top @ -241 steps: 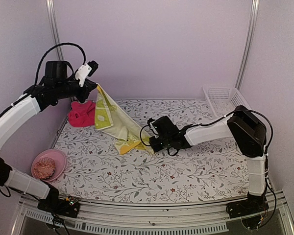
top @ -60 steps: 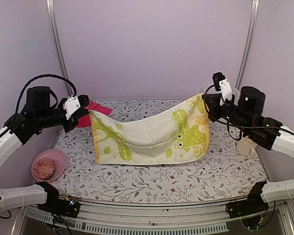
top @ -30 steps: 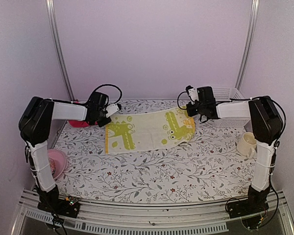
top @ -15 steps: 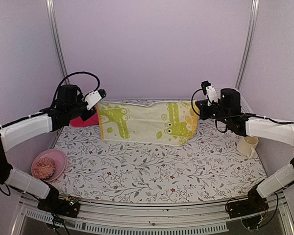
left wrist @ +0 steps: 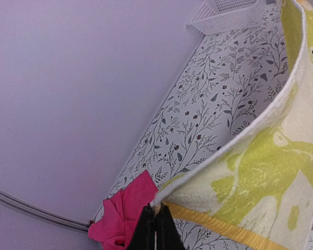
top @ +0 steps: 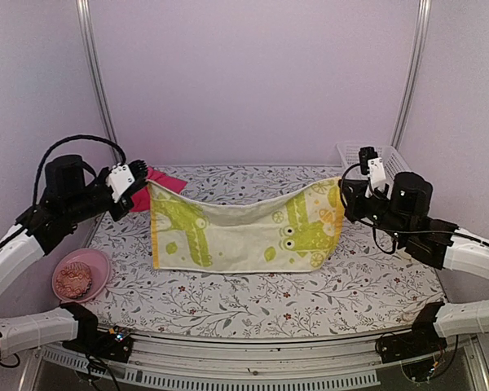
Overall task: Roll the towels
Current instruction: Flatten out the towel at the center of the board, then fold the towel at the center of the board.
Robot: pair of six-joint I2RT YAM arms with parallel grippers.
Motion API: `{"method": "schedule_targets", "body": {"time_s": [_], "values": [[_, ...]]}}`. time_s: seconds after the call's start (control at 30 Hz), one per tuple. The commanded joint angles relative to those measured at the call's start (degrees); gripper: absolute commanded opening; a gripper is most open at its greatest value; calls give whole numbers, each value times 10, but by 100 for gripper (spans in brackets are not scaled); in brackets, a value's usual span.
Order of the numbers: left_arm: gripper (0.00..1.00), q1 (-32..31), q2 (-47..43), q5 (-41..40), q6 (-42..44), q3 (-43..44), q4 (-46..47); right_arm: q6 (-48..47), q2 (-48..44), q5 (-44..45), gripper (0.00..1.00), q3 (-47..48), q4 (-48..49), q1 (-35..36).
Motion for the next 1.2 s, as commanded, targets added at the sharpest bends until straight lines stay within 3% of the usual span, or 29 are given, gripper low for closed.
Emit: {"method": "schedule_targets", "body": {"time_s": [0.0,0.13,0.33,0.53,0.8,1.17], "values": [[0,0,103,-29,-27,21,7,12,92,90,2,39,-17,-25],[0,3,242,-97,-39,50,55,23,232,48,2,104,-18,-97],[0,8,474,-167,-38,153,97,-15,457,3,1,248,-15,-142],[0,10,590,-237,1,217,180,-55,591,-50,1,365,-14,-162],[0,21,586,-242,31,191,250,-93,611,-141,2,392,-4,-174],[0,53,475,-77,72,79,214,-102,545,-291,2,272,39,-208]]}}
